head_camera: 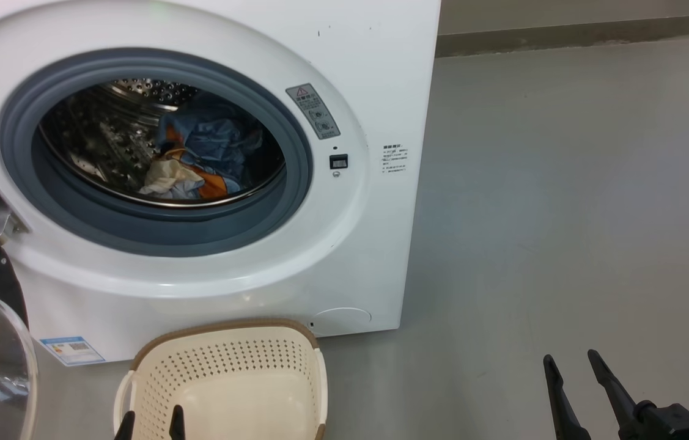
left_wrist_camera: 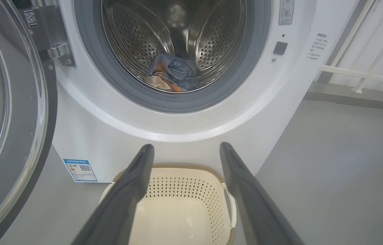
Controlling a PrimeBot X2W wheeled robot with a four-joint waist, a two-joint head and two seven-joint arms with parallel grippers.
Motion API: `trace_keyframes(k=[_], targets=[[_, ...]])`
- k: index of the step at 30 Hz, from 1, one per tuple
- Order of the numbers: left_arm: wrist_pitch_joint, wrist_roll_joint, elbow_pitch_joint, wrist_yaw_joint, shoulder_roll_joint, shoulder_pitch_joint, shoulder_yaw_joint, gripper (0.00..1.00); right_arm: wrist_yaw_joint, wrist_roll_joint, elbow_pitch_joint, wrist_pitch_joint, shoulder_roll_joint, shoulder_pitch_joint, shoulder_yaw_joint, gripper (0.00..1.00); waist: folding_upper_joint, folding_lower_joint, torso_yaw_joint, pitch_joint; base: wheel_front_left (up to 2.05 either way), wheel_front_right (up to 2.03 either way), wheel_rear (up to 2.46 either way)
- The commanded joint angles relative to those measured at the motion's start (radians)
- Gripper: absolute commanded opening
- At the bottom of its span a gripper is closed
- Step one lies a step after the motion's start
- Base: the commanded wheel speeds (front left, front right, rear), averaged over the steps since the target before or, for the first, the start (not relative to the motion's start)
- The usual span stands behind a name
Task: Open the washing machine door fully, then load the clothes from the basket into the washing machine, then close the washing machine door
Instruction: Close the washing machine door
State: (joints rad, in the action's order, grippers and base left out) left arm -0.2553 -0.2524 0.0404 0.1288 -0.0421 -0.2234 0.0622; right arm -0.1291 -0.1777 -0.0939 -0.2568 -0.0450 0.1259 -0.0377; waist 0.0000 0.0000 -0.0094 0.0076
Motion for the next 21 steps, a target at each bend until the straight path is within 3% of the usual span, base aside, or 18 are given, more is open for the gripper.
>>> trace_keyframes(k=[1,12,21], targets=[[-0.006,-0.003,-0.021,0.004,-0.008,0.027,-0.033,1.0,-0.002,0.004,0.019,-0.005,-0.006,-0.004,0.024,1.0,0.0,0.0,0.001,0.001,0.0,0.0,0.0],[-0.006,0.003,-0.019,0.013,-0.008,0.028,-0.037,1.0,-0.002,0.003,0.017,-0.005,-0.006,0.002,0.023,1.0,0.0,0.0,0.0,0.008,-0.27,0.29,-0.02],[-0.006,0.001,-0.017,0.015,-0.008,0.033,-0.041,1.0,-0.002,0.005,0.015,-0.005,-0.006,-0.005,0.018,1.0,0.0,0.0,0.0,0.014,-1.45,1.45,0.0]])
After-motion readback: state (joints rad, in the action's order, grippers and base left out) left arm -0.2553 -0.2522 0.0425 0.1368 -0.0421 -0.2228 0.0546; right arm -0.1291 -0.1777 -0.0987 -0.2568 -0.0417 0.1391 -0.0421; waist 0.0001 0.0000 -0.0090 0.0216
